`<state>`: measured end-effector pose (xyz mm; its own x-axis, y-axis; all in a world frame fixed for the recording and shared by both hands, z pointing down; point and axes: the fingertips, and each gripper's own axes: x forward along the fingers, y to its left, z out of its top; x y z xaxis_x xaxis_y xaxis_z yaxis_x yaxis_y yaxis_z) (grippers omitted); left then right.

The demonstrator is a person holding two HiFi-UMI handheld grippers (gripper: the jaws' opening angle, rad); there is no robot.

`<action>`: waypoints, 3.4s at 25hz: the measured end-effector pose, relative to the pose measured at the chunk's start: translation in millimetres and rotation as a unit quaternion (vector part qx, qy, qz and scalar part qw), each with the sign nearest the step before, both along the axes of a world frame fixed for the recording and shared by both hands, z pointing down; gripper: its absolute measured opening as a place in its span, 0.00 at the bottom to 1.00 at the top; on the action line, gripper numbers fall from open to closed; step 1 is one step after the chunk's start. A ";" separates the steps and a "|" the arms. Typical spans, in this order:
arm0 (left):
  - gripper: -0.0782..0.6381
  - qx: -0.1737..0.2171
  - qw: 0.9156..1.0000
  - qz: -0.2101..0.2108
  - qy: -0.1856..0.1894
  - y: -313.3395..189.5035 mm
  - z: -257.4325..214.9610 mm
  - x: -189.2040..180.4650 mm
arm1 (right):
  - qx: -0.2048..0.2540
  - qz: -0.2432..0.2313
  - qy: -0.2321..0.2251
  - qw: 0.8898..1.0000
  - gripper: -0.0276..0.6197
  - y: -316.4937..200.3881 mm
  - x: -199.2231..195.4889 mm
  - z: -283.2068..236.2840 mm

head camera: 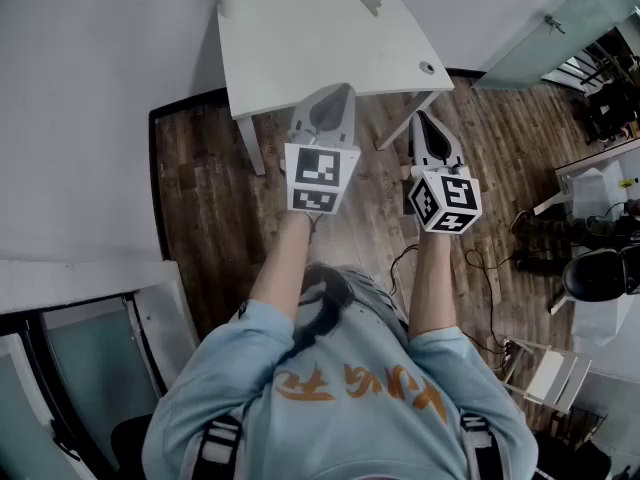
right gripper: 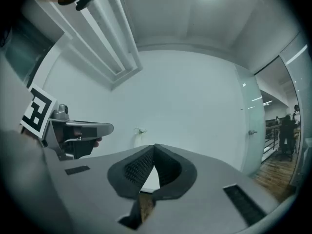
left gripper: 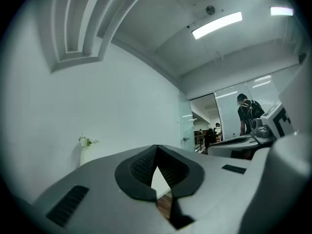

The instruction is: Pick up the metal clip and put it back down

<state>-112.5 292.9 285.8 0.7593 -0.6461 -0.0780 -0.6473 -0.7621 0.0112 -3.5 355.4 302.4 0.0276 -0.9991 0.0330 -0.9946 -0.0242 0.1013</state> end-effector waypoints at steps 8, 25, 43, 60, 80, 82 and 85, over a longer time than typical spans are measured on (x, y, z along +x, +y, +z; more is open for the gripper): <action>0.13 -0.014 1.000 -0.002 -0.001 -6.9 9.0 -10.0 | 0.005 0.001 -0.015 1.000 0.06 -5.0 -16.5 8.3; 0.13 -0.036 0.999 -0.011 -0.038 -36.0 18.1 -9.0 | 0.011 -0.001 -0.018 1.000 0.06 -23.0 5.1 -2.6; 0.13 -0.035 0.994 -0.083 -0.069 -194.6 45.5 83.9 | 0.023 -0.041 -0.071 0.996 0.06 -193.8 119.4 32.9; 0.13 -0.085 0.979 -0.161 -0.091 -371.2 71.6 271.3 | -0.003 -0.030 -0.129 0.991 0.06 -394.0 348.5 40.6; 0.13 -0.101 0.976 -0.146 -0.122 -403.4 110.8 324.4 | -0.052 -0.047 -0.158 0.985 0.06 -437.5 370.1 98.4; 0.13 -0.106 0.975 -0.154 -0.120 -410.1 113.3 315.1 | -0.056 -0.052 -0.157 0.985 0.06 -448.2 368.1 100.6; 0.13 -0.114 0.973 -0.163 -0.118 -419.3 117.6 304.2 | -0.061 -0.057 -0.158 0.984 0.06 -463.4 364.2 104.7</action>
<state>191.8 -126.5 403.5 0.4908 -0.8355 0.2471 -0.8591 -0.5113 -0.0221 360.8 -108.0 407.1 -0.1161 -0.9830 0.1420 -0.9725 0.0835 -0.2173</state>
